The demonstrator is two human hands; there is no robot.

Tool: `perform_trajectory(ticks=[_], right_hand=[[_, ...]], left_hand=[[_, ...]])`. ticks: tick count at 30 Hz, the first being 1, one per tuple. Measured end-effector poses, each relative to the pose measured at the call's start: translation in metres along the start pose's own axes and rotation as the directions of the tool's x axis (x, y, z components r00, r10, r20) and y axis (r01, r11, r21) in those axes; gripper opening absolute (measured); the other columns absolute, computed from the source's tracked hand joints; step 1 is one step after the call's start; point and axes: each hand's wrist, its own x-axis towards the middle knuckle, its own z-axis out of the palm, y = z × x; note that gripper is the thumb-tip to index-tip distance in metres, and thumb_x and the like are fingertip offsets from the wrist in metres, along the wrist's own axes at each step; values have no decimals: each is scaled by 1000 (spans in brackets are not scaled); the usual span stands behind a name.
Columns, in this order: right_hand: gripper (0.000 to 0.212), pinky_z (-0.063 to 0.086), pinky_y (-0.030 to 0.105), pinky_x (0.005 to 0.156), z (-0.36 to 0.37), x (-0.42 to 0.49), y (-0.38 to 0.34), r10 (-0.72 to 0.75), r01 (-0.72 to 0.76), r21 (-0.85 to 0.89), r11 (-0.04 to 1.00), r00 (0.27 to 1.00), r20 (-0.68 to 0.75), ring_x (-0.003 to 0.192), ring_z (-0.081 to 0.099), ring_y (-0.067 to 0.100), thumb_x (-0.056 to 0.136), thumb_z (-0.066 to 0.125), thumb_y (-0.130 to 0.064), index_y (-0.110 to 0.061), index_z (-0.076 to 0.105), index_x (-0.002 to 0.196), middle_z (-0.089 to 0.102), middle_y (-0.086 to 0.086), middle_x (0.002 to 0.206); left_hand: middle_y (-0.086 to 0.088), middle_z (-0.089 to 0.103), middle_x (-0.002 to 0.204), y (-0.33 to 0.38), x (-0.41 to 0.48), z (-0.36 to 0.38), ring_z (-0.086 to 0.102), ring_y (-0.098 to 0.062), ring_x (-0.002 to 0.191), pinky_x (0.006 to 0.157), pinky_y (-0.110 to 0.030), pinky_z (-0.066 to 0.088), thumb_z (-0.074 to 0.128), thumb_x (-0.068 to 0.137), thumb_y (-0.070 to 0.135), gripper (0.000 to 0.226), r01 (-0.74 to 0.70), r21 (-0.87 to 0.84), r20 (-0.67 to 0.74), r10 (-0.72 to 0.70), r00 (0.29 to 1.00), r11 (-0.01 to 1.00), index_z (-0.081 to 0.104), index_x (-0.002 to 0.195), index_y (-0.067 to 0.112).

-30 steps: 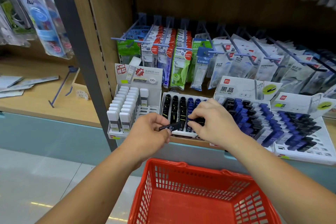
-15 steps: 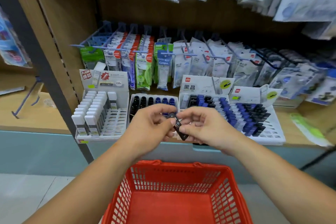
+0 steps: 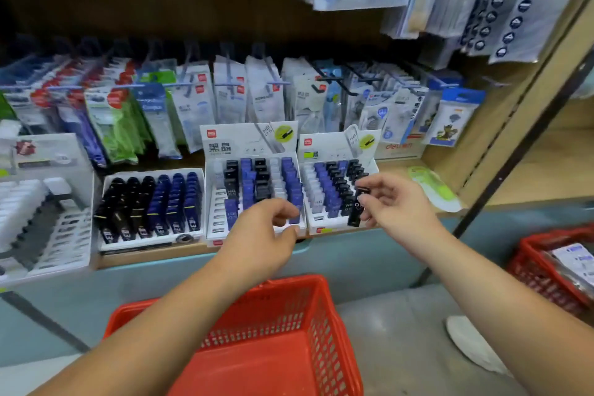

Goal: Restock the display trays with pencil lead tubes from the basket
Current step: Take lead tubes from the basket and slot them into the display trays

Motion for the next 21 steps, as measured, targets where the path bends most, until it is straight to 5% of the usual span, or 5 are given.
perform_trajectory(ticks=[9,15,21], right_hand=[[16,59,34,68,-39,63,21,8,-9,-39,999,1000,-30,59,65,13,89,70,5,-10,67,93,68,12,78],[20,60,45,77,-36,84,47,-9,9,44,999,1000,-8,63,67,14,89,71,6,-14,67,90,69,7,78],[29,56,38,75,-34,101,58,-106,105,-55,993,994,0,67,56,18,90,69,4,-25,66,86,65,-1,80]], left_hand=[[1,68,112,35,64,32,58,-25,113,99,-37,48,69,89,22,24,-280,522,66,289,955,806,72,112,18],[-1,66,128,15,96,31,56,-25,125,109,-38,45,76,78,53,61,-258,685,202,163,966,681,68,130,20],[0,65,126,0,101,39,54,-25,124,111,-41,42,76,63,64,80,-305,735,214,219,952,606,65,133,25]])
